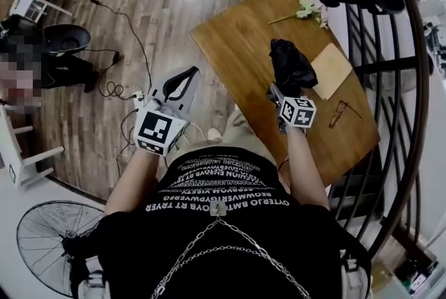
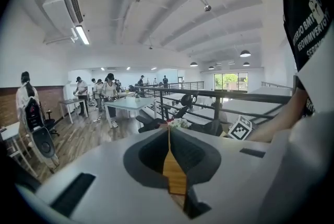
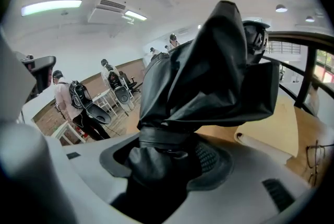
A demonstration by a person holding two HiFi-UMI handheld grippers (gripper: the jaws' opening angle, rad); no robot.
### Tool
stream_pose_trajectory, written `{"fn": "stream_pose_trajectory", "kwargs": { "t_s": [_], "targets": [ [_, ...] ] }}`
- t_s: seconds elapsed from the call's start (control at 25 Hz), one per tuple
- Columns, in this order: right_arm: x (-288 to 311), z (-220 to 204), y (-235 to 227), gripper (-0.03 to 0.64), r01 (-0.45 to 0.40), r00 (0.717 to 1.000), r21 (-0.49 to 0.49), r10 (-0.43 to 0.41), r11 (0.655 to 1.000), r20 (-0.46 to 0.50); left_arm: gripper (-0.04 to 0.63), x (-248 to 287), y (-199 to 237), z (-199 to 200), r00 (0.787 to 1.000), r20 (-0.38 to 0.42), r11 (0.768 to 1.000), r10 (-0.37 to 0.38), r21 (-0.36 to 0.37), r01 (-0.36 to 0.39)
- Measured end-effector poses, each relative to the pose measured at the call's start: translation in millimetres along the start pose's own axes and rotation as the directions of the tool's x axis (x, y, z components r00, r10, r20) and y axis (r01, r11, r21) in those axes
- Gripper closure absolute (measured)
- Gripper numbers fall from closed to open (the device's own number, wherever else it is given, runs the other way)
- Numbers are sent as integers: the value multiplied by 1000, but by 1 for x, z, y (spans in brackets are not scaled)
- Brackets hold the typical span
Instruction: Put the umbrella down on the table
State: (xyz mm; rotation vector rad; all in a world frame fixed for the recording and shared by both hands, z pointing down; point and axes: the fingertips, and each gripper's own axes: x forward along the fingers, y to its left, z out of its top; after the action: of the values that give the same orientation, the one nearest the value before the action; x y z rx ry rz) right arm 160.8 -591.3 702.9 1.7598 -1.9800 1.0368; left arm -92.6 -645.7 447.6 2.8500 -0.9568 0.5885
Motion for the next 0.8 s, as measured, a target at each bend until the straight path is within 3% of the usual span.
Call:
{"fn": "stream_pose_trajectory", "kwargs": {
  "t_s": [0.32, 0.48, 0.68, 0.8],
  "targets": [
    [35, -50, -41, 350, 65, 991, 45, -59, 997, -122, 563, 14, -8, -18, 997, -68, 1000, -21, -21, 19],
    [49, -68, -54, 348, 99, 980, 22, -94, 995, -176, 563, 16, -18, -26, 995, -88, 999, -36, -28, 34],
    [56, -93, -71, 330, 191, 942, -38, -194, 981, -274, 563, 9, -18, -25, 995, -88, 999, -37, -17, 36],
    [52, -93, -69, 304, 179, 941, -71, -192, 981, -279, 563, 0, -14, -19, 997, -71, 1000, -28, -14, 27]
  ]
}}
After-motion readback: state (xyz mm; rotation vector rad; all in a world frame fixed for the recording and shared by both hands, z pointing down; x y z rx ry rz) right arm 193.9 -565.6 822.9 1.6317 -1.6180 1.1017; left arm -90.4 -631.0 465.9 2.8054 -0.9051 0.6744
